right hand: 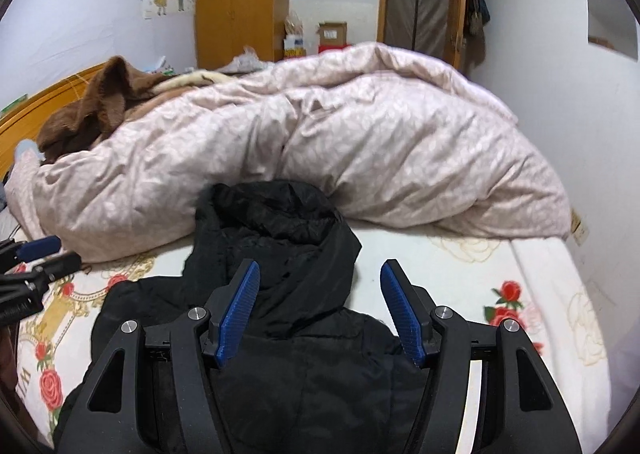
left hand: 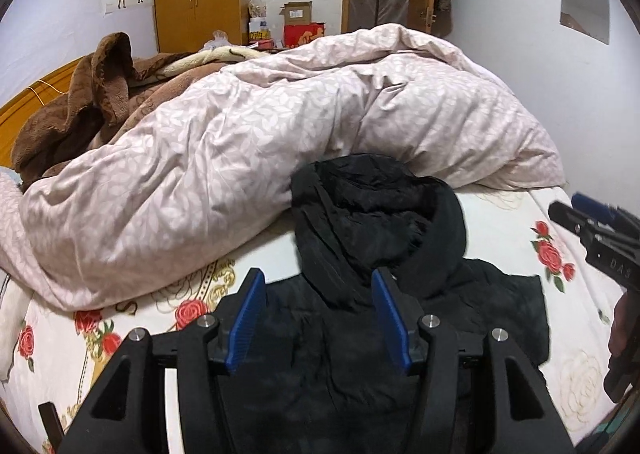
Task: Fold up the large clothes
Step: 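Grasp the hood with the left tool while the right tool grasps the shoulder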
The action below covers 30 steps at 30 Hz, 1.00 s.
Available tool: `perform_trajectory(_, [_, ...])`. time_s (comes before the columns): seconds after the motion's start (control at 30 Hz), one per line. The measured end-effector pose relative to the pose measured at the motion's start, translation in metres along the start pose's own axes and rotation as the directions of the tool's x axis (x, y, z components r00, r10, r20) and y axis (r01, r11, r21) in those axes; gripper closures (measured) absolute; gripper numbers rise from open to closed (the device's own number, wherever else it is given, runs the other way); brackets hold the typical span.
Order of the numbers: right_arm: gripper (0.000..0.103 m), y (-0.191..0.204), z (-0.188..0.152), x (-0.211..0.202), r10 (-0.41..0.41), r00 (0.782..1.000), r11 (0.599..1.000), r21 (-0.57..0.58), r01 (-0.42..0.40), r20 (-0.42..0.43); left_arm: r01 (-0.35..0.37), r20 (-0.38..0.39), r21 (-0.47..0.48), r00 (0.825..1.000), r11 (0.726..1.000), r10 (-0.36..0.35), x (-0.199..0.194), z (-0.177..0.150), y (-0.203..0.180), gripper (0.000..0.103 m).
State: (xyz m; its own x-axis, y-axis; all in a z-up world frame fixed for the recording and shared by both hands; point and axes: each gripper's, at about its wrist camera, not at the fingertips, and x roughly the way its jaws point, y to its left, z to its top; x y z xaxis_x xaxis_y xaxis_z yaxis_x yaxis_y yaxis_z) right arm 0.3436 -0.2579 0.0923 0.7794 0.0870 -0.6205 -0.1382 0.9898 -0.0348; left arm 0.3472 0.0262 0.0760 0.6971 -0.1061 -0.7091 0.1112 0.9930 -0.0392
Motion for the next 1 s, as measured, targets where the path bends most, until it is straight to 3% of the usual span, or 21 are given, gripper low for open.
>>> perform_trajectory(0.27, [0.040,-0.018,-0.020,0.085,0.024,0.992,0.999,0.052,-0.017,-0.127,0.036,-0.082,-0.017,0.996,0.999,-0.037,0.087,-0.001,-0.003,0.041])
perform_trajectory(0.47, [0.040,-0.032,-0.027,0.155,0.060,0.972,0.994,0.102,-0.037,-0.228,0.051,-0.141,-0.006,0.989,0.999,-0.051,0.153,0.004,-0.013,0.037])
perform_trajectory(0.87, [0.040,-0.057,0.006,0.254,0.084,0.967,0.982,0.186,-0.039,-0.241,-0.006,-0.141,-0.050,0.990,0.999,-0.001,0.254,0.052,-0.001,0.037])
perform_trajectory(0.93, [0.041,-0.052,0.008,0.270,0.083,0.959,0.985,0.166,-0.038,-0.272,-0.003,-0.145,-0.047,0.989,0.999,-0.003,0.261,0.053,-0.001,0.053])
perform_trajectory(0.97, [0.064,-0.050,0.007,0.275,0.082,0.954,0.985,0.166,-0.034,-0.289,0.013,-0.150,-0.054,0.989,0.998,-0.021,0.262,0.052,-0.002,0.076])
perform_trajectory(1.0, [0.080,-0.049,0.006,0.277,0.089,0.950,0.984,0.171,-0.038,-0.300,0.021,-0.158,-0.061,0.987,0.998,-0.031,0.262,0.050,-0.002,0.091])
